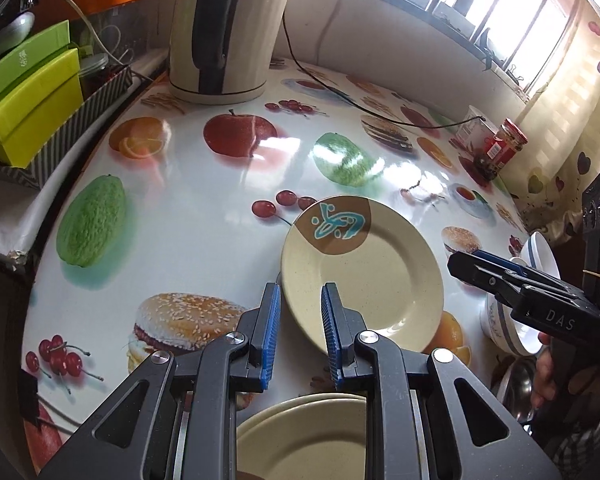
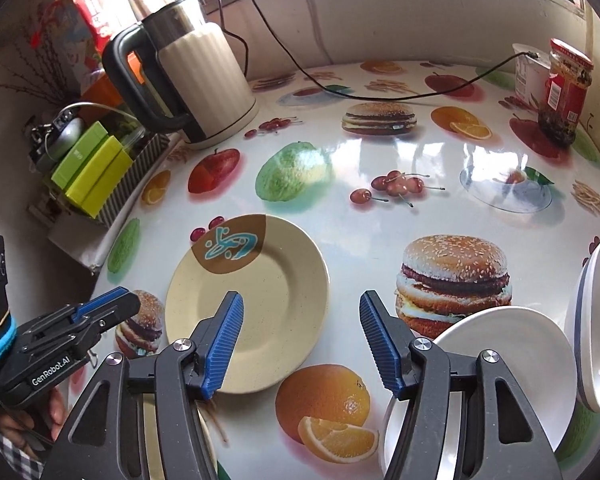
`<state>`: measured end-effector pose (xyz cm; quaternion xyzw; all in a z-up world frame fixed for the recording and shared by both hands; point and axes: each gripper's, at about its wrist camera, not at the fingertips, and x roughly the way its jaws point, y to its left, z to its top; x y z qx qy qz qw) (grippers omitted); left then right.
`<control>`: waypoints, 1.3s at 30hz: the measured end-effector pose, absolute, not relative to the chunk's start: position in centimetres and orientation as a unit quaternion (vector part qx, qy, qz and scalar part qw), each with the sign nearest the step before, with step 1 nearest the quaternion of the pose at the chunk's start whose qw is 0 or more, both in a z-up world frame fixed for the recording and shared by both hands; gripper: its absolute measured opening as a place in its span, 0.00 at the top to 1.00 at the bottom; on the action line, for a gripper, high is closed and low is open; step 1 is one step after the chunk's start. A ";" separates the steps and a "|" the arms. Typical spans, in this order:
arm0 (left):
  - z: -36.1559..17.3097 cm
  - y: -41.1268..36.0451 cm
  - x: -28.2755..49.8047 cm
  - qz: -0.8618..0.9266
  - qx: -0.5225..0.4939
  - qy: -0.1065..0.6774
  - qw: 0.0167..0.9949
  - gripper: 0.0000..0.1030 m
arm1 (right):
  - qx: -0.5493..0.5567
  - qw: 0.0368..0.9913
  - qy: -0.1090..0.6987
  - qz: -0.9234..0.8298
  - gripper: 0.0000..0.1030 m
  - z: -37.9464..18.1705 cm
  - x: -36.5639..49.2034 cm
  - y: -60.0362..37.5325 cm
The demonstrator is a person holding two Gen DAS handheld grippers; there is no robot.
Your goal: Organize plates and bowls
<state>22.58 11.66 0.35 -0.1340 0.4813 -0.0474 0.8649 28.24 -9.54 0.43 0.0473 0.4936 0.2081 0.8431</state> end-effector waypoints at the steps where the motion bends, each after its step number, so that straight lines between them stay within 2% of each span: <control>1: 0.2 11.7 22.9 -0.047 -0.135 0.483 0.864 0.79 | 0.046 0.842 0.495 0.208 0.41 0.3 28.5 -9.5; 28: -2.3 12.5 24.6 -0.044 -0.152 0.511 0.845 0.79 | -0.002 0.844 0.493 0.210 0.41 -0.5 28.9 -6.6; 39: -2.0 12.6 24.2 -0.040 -0.152 0.506 0.848 0.79 | 0.068 0.830 0.501 0.236 0.41 -0.5 29.0 -6.1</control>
